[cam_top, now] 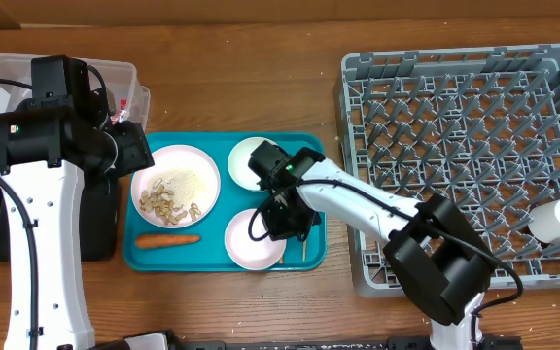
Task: Sort waste into correct bins and load items into the dishwasher
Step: 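Grasp the pink-rimmed bowl on the tray with the right gripper and lift, then place the pink bowl in the rack's back right area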
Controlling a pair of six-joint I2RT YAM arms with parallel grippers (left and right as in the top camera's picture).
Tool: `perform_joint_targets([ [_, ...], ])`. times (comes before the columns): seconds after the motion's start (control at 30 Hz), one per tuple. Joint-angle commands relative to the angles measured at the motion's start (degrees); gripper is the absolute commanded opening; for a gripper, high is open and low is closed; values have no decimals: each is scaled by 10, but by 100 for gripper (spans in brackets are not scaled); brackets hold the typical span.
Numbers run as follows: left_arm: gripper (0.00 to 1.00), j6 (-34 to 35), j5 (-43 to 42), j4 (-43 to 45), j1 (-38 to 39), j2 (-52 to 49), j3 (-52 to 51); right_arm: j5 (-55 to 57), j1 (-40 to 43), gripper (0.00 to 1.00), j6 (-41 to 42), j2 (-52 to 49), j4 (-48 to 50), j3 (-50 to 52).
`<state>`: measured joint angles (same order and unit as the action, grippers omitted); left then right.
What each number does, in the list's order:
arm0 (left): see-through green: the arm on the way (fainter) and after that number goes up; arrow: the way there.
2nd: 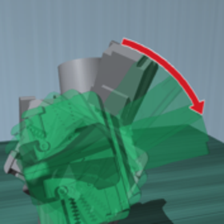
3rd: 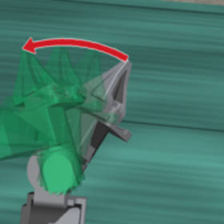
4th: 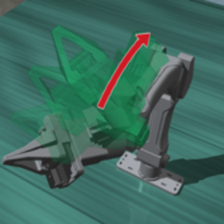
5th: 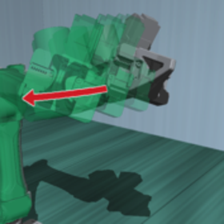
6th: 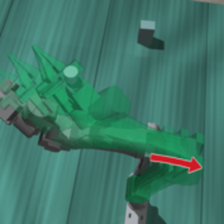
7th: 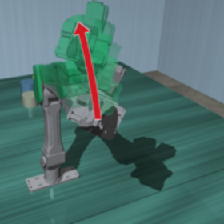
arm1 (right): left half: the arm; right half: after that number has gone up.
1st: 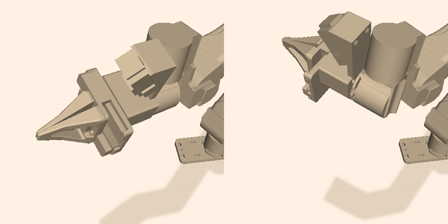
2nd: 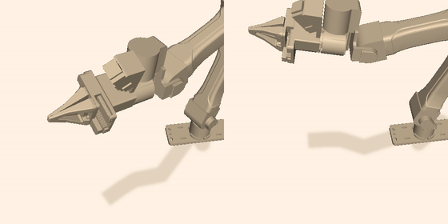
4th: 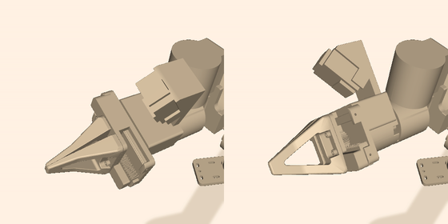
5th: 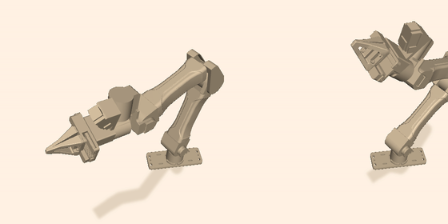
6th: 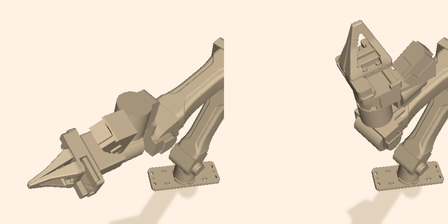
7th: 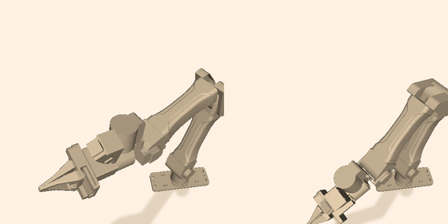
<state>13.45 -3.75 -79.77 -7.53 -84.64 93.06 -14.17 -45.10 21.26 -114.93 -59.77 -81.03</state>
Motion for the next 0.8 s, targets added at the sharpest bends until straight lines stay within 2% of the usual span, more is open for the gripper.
perform_joint_targets([
  [0.0, 66, 9, 8, -2, -1, 3, 9, 29, 19, 4, 0, 29, -26, -34],
  [0.13, 66, 9, 8, -2, -1, 3, 9, 145, 50, 4, 0, 96, -91, -115],
  [0.2, 66, 9, 8, -2, -1, 3, 9, 263, 79, 4, 0, 140, -129, -161],
  [0.33, 66, 9, 8, -2, -1, 3, 9, 439, 138, 4, 0, 199, -135, -174],
  [0.43, 66, 9, 8, -1, 0, 3, 9, 531, 192, 4, 0, 215, -135, -174],
  [0.63, 66, 9, 8, -1, -1, 3, 9, 696, 335, 4, 61, 215, -94, -168],
  [0.77, 66, 9, 8, -1, -1, 3, 9, 814, 428, 4, 58, 211, 7, -152],
])
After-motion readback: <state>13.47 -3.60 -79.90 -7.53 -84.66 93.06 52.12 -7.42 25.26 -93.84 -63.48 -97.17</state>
